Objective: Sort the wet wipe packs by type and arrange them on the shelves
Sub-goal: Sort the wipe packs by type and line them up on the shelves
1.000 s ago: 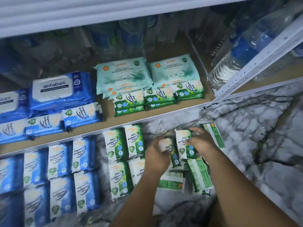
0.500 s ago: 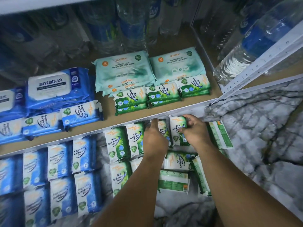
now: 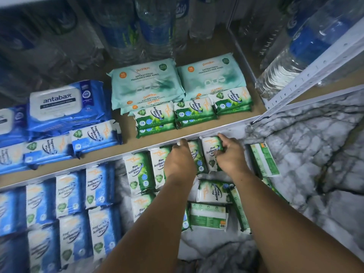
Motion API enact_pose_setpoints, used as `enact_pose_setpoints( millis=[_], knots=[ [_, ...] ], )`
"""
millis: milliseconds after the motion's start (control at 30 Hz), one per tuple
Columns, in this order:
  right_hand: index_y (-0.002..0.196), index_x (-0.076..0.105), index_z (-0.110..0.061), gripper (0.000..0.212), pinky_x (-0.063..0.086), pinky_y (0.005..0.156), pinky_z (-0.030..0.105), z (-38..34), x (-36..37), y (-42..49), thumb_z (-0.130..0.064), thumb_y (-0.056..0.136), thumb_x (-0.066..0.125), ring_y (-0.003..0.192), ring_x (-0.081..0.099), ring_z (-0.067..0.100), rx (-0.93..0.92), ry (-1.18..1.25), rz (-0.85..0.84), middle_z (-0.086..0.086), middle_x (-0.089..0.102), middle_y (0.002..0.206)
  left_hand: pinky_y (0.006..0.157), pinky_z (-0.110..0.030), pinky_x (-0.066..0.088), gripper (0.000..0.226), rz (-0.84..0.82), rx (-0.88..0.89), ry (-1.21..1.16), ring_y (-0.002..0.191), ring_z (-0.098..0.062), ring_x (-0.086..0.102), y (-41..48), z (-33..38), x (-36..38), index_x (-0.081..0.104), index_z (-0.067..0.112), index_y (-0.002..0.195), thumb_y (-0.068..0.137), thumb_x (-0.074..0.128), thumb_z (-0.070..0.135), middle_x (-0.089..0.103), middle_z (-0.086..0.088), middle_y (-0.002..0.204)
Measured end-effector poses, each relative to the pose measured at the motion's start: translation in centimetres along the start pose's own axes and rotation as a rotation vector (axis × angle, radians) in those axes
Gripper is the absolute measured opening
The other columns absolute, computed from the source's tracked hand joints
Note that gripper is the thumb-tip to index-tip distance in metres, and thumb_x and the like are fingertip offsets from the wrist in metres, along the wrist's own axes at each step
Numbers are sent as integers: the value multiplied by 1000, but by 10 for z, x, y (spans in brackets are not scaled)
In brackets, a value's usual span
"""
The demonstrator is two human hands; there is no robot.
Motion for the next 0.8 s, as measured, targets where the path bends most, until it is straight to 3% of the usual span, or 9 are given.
enact_pose_setpoints(
  millis=[100, 200, 267, 367, 433, 533, 667, 800],
  knots=[
    [143, 54, -19, 66, 51, 76, 16, -7, -12, -7, 7, 85, 68, 96, 62, 14, 7, 29, 68, 3, 56, 122, 68, -38, 54, 59, 4, 0, 3, 105, -33, 66, -4, 1, -8, 35, 14, 143, 92, 64, 10, 55, -15, 127],
    [127, 66, -15, 51, 55, 81, 23, -15, -30, -22, 11, 83, 62, 95, 65, 18, 43, 79, 143, 2, 64, 109, 69, -38, 52, 56, 20, -1, -9, 107, -32, 66, -17, -3, -18, 38, 20, 142, 93, 65, 18, 50, -9, 136],
    [112, 71, -13, 45, 48, 66, 7, -14, -41, -36, 17, 81, 57, 84, 64, 12, 80, 88, 153, 2, 68, 100, 75, -40, 54, 51, 38, 42, -45, 107, -31, 66, -36, -6, -22, 44, 22, 138, 92, 67, 24, 47, -5, 141],
    [92, 73, -15, 38, 40, 58, 2, -8, -54, -65, 16, 80, 56, 80, 65, 12, 110, 73, 166, 0, 71, 90, 83, -41, 57, 45, 64, 114, -103, 111, -29, 65, -75, -13, -24, 50, 24, 133, 91, 68, 28, 38, 0, 154],
    [86, 72, -19, 36, 43, 63, 3, -4, -61, -89, 13, 81, 59, 78, 65, 11, 125, 98, 164, 1, 73, 89, 84, -41, 57, 42, 75, 140, -138, 107, -28, 65, -103, -19, -25, 51, 26, 131, 92, 66, 31, 52, 0, 140],
    [76, 68, -26, 39, 48, 75, 19, 3, -72, -130, 12, 83, 62, 82, 67, 17, 162, 150, 159, -1, 72, 87, 80, -38, 58, 49, 96, 187, -149, 99, -25, 64, -142, -24, -24, 47, 27, 137, 92, 63, 36, 64, -2, 111],
    [77, 66, -24, 34, 45, 78, 22, 25, -82, -181, 10, 81, 69, 86, 67, 25, 233, 150, 134, -2, 69, 80, 83, -33, 56, 51, 124, 226, -153, 106, -21, 62, -184, -29, -25, 45, 36, 144, 95, 58, 37, 64, 2, 121],
    [90, 69, -21, 29, 46, 73, 22, 43, -92, -220, 7, 81, 67, 84, 67, 22, 271, 98, 107, 8, 74, 99, 89, -35, 53, 49, 123, 279, -115, 113, -20, 58, -213, -31, -21, 48, 31, 142, 95, 58, 37, 62, 4, 122]
  ],
)
Point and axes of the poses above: each hand's wrist, its own y-axis towards the middle knuckle, its own x-axis out of the palm, z = x × y, the point moved 7 cm from there along y, towards the middle knuckle
